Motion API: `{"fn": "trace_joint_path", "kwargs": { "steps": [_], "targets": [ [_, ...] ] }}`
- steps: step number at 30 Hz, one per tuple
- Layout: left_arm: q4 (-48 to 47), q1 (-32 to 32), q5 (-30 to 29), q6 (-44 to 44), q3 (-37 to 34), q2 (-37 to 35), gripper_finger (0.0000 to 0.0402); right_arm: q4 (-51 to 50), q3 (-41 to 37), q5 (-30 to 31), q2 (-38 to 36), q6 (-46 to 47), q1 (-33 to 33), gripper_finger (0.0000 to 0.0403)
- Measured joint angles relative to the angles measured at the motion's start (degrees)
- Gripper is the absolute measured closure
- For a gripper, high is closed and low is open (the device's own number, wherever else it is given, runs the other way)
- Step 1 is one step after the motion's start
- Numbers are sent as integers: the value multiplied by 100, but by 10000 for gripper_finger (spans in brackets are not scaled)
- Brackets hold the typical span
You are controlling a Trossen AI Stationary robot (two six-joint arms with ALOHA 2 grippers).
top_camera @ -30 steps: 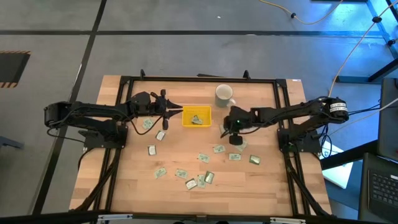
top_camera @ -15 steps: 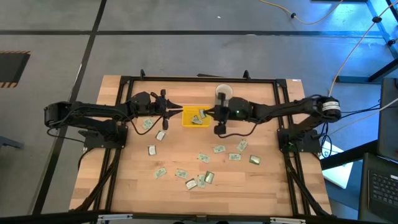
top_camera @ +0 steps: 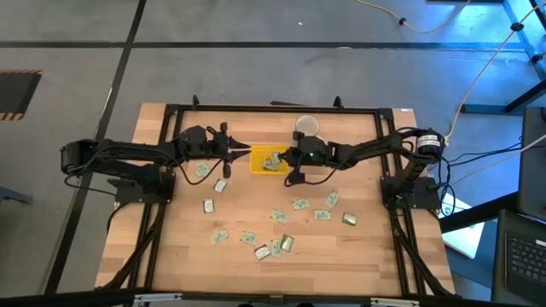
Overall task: Pick and place Stevia / Truvia into bins
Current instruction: Put the middle right truvia tea packet into the yellow bin
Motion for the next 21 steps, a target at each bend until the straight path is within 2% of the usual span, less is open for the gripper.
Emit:
{"fn": "trace_joint_path", "kwargs": {
  "steps": [21],
  "targets": [
    [-15, 0, 0, 1, 0, 0, 336, -92, 0, 0, 71, 9, 2, 392]
  ]
}}
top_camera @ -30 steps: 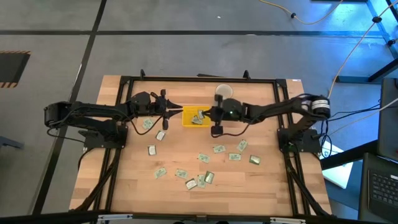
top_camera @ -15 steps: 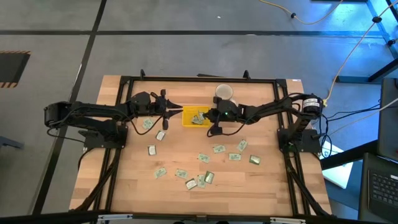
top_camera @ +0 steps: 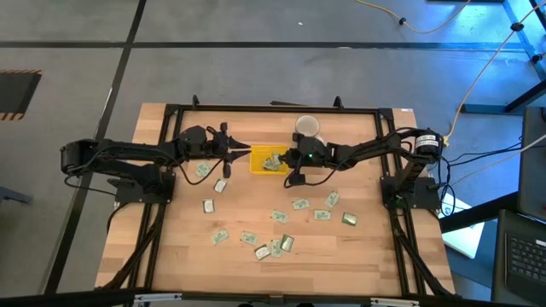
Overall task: Pick and place Stevia / Truvia into bins
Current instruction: Put the middle right truvia tea packet into the yellow bin, then put the top right stevia tea packet into the yellow bin
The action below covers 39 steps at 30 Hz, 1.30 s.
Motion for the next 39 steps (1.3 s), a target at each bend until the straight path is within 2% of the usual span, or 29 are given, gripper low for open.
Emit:
{"fn": "trace_joint_path", "kwargs": {
  "steps": [11, 14, 18, 24, 30, 39],
  "targets": [
    [-9, -2, 0, -1, 0, 0, 336, -278, 2, 2, -149, 86, 9, 329],
    [-39, 0, 2, -1, 2, 0, 336, -996, 2, 0, -458, 349, 13, 326],
    [-68, -1, 2, -1, 1, 0, 336, -2531, 2, -10, -999, 807, 13, 329],
    [-68, 0, -3, -1, 2, 0, 336, -4362, -15, -575, -1509, 2034, 13, 330],
    [-68, 0, -61, -1, 2, 0, 336, -5546, -195, -980, -1550, 2736, 64, 330],
    [-66, -1, -62, -1, 2, 0, 336, -6642, -225, -941, -1567, 3344, 315, 330]
  ]
}}
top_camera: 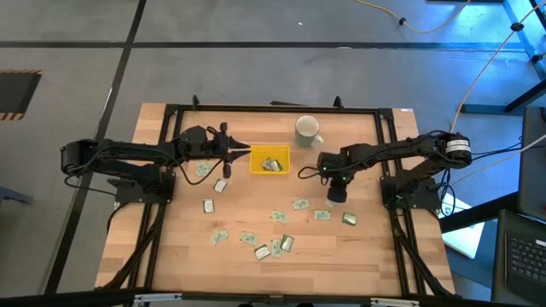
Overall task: Pick and place Stevia / Truvia into bins
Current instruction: Put the top right stevia tea packet into the yellow bin
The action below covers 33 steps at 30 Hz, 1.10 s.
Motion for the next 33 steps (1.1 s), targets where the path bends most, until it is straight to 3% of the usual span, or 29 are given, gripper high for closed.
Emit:
{"fn": "trace_joint_path", "kwargs": {
  "steps": [9, 15, 23, 33],
  "targets": [
    [0, 1, -1, 0, 0, 0, 336, -342, 0, 87, -22, 399, -2, 330],
    [0, 1, -1, 0, 0, 0, 336, -612, 0, 1183, -254, 754, -287, 330],
    [0, 0, -1, 0, 0, 0, 336, -677, 0, 1400, -688, 642, -1472, 330],
    [0, 1, -3, 0, 0, 0, 336, -360, 0, 1415, -536, 263, -3005, 330]
  ]
}}
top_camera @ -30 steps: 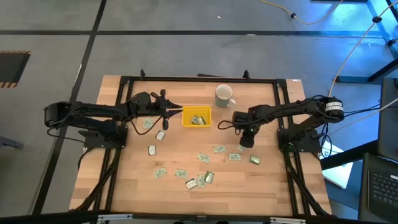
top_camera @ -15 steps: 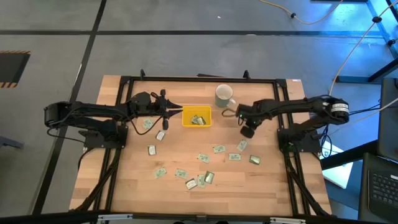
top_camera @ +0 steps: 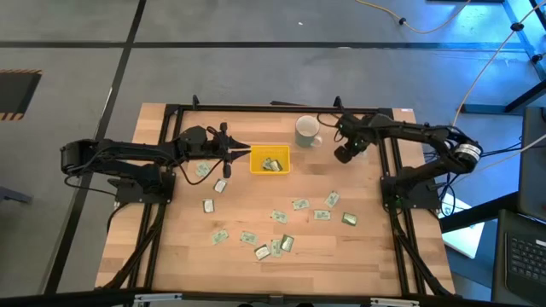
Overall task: Pick and place Stevia / Truvia into bins
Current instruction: Put the top right stevia tea packet into the yellow bin
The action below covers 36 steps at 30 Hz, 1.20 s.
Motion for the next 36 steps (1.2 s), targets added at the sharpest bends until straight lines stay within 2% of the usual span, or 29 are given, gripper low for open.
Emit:
{"fn": "trace_joint_path", "kwargs": {
  "steps": [7, 25, 29, 36],
  "targets": [
    [0, -1, 0, 0, 0, 0, 336, 139, 0, -2, 261, -50, -340, 330],
    [-2, 0, 0, -1, 0, 0, 336, 105, 36, 3, 1246, 128, -381, 331],
    [-2, 0, 0, -2, 0, 0, 336, 86, 54, -45, 1401, 100, -381, 342],
    [-2, -2, 0, -2, 0, 0, 336, 80, 41, 50, 1383, -7, -381, 386]
  ]
}}
